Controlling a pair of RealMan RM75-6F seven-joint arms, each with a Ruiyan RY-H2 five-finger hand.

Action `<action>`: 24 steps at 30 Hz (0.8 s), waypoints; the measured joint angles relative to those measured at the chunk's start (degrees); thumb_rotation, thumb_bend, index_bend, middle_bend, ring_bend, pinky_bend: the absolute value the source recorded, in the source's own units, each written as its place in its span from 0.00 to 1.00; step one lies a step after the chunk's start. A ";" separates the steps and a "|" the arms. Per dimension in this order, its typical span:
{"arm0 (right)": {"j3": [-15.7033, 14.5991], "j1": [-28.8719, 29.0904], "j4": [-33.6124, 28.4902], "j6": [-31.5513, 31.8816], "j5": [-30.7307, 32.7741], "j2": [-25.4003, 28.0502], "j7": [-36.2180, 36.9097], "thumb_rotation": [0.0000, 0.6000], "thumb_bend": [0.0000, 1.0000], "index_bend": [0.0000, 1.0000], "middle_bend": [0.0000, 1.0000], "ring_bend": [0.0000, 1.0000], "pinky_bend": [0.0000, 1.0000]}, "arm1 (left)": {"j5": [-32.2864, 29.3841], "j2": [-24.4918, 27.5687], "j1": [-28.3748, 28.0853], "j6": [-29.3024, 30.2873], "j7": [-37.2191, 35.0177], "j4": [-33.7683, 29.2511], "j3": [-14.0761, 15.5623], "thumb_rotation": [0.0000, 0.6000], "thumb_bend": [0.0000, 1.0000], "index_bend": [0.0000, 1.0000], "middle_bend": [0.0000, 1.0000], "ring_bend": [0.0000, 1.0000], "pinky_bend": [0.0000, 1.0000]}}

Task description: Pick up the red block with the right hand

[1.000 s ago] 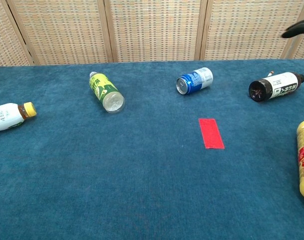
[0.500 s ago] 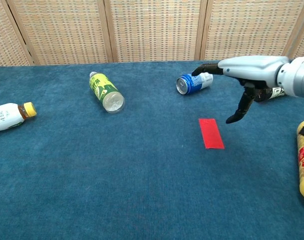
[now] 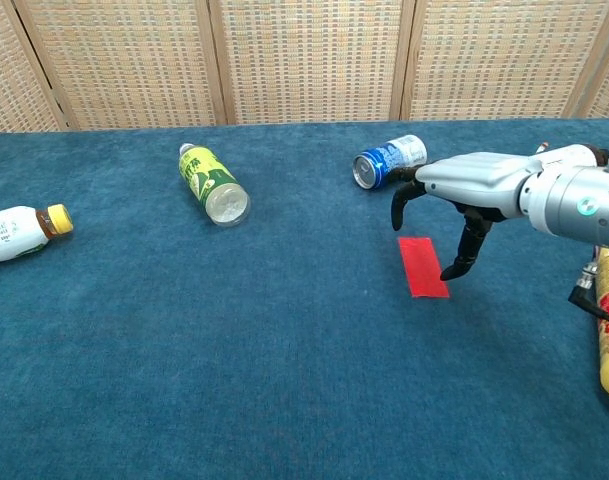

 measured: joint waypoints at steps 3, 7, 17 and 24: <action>-0.38 0.31 0.91 0.45 -0.17 -1.12 -0.68 1.00 0.00 0.39 0.00 0.00 0.00 | 0.11 -0.09 -0.05 -0.03 0.28 -0.13 0.10 1.00 0.00 0.00 0.00 0.00 0.00; -0.73 0.87 2.46 0.53 0.84 -2.86 -1.57 1.00 0.00 0.39 0.00 0.00 0.00 | 0.31 -0.18 -0.03 0.05 0.55 -0.29 0.27 1.00 0.00 0.00 0.00 0.00 0.00; -1.67 1.64 5.91 0.58 2.74 -6.01 -2.60 1.00 0.00 0.39 0.00 0.00 0.00 | -0.05 -0.07 -0.10 0.00 0.25 -0.29 0.25 1.00 0.00 0.00 0.00 0.00 0.00; -1.89 2.25 8.87 0.75 3.46 -8.05 -3.44 1.00 0.00 0.40 0.00 0.00 0.00 | -0.09 0.09 -0.07 0.11 -0.05 -0.20 0.26 1.00 0.00 0.00 0.00 0.00 0.00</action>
